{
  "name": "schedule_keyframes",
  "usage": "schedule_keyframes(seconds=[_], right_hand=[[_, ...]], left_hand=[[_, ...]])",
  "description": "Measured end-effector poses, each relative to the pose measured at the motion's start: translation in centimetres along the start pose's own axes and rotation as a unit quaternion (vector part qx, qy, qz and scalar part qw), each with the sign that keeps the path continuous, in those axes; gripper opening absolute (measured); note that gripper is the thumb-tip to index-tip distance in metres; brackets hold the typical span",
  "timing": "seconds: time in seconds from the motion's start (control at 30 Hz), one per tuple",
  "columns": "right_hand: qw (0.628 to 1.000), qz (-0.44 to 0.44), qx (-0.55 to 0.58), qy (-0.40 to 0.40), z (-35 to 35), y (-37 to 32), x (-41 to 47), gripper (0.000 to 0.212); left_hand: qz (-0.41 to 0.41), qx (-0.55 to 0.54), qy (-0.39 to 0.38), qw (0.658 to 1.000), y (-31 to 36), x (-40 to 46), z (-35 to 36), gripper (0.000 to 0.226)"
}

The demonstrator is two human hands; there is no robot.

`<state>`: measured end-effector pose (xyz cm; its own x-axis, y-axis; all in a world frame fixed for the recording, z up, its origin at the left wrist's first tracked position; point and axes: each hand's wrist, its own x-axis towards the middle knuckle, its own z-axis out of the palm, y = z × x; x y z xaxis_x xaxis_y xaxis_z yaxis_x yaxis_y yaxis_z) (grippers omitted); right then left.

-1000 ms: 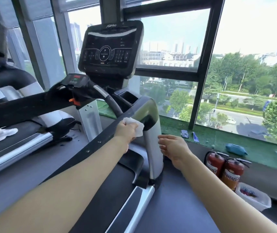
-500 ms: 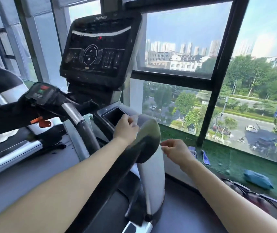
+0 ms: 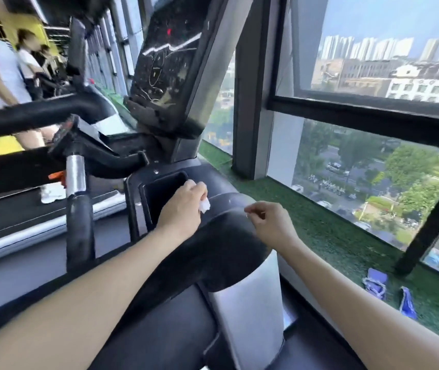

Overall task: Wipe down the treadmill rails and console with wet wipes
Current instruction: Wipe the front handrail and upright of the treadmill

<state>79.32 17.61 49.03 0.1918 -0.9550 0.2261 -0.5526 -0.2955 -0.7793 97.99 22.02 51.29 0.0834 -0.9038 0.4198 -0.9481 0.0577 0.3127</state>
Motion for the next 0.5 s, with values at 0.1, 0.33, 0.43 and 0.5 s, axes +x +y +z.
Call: schedule_keyframes(seconds=[0.1,0.33,0.43,0.5], right_hand=[[0.999,-0.034,-0.003,0.004,-1.1,1.5,3.0,0.026],[0.993,-0.08,-0.038,-0.078,0.3,3.5,5.7,0.027],[0.995,-0.072,-0.007,-0.072,0.3,3.8,6.4,0.028],[0.994,-0.076,0.0,-0.077,0.3,4.1,6.8,0.028]], left_hand=[[0.007,0.035,-0.04,0.999,1.7,0.8,0.8,0.021],[-0.027,-0.013,-0.096,0.995,2.0,0.1,-0.1,0.024],[-0.02,0.002,-0.063,0.998,2.3,0.3,0.6,0.031],[-0.007,0.002,-0.047,0.999,3.2,1.2,1.7,0.03]])
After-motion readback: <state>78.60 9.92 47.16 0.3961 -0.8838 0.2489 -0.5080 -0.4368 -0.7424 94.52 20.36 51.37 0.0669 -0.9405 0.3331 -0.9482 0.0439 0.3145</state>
